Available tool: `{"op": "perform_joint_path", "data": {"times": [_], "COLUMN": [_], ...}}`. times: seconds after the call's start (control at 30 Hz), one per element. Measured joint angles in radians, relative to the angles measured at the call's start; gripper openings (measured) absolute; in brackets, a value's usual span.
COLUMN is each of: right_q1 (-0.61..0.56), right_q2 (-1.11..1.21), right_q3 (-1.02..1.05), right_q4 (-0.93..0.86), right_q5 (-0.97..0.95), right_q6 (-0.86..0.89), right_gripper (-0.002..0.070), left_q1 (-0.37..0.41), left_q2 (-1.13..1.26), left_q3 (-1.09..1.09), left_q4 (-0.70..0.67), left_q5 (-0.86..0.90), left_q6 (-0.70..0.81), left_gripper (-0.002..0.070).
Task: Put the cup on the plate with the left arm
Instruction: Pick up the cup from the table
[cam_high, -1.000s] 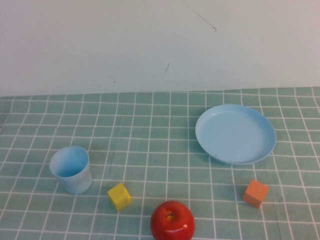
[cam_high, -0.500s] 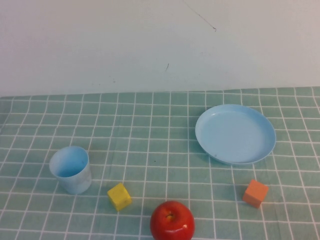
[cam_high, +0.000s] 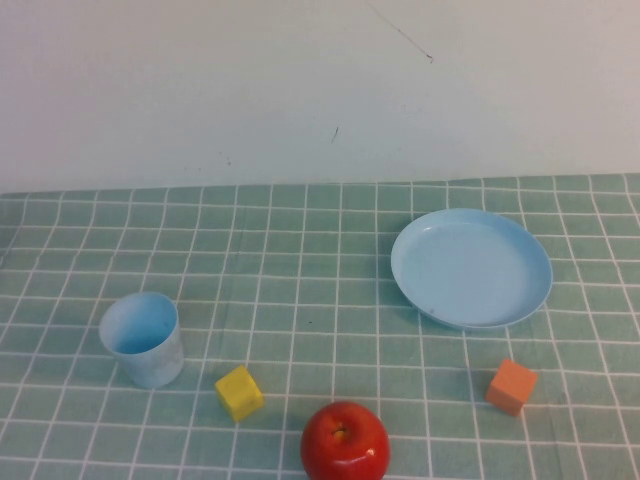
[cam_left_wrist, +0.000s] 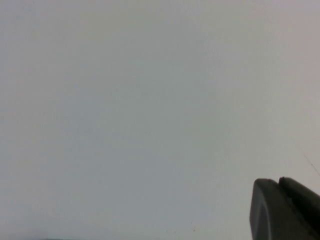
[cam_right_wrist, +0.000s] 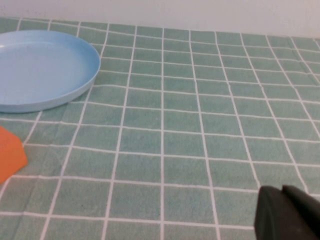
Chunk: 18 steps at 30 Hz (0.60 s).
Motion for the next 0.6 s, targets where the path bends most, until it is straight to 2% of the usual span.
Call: {"op": "perform_joint_path", "data": {"times": [0.23,0.33,0.5,0.6], "right_q1": [0.0,0.0,0.0,0.0], "right_q2": [0.0,0.0,0.0,0.0], "right_q3": [0.0,0.0,0.0,0.0], "right_q4": [0.0,0.0,0.0,0.0], "right_q5": [0.0,0.0,0.0,0.0], "right_q6": [0.0,0.0,0.0,0.0], "right_gripper": [-0.0002,-0.0002,-0.0002,-0.0002], "left_q1": [0.0,0.0,0.0,0.0], "left_q2": [0.313,0.458,0.686,0.785], "left_q3": [-0.087,-0.135,-0.231,-0.284], "left_q4": [-0.054,-0.112,-0.24,-0.266], "left_q5": [-0.115,-0.001,0.227,0.31], "left_q6": [-0.002,0.002,0.137,0.186], "left_gripper": [-0.0003,-0.0003,-0.0003,-0.0003]}}
